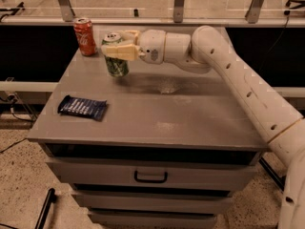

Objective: Place green can upright

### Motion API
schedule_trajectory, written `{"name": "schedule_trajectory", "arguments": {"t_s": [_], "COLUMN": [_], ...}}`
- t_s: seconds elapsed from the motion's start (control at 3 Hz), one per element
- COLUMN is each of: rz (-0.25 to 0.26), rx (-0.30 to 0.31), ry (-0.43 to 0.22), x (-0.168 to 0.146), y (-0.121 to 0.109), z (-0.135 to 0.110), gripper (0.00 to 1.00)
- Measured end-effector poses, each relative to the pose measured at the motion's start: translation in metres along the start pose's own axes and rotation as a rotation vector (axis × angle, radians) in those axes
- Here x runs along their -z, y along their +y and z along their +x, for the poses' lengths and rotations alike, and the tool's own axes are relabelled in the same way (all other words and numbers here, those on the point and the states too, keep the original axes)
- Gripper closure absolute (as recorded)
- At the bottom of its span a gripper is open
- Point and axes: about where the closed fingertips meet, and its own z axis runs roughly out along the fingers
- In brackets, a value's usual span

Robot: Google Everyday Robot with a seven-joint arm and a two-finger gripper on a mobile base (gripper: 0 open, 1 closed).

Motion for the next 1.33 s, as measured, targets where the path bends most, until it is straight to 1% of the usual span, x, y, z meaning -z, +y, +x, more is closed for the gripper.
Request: {"name": "schedule_trajectory", "arguments": {"t_s": [0.33,0.67,1.0,1.33], "rz": [0.010,0.015,0.028,0.045], "rx": [0.034,0.049,0.035,0.002], "ry": [-0.011,-0.007,0.023,0.058], "x": [0.004,0.006,0.010,0.011], "y": [-0.002,-0.003,-0.005,-0.006], "z": [0.000,0.001,0.010,0.022], "gripper": [0.37,0.15,0.00,0.00]}}
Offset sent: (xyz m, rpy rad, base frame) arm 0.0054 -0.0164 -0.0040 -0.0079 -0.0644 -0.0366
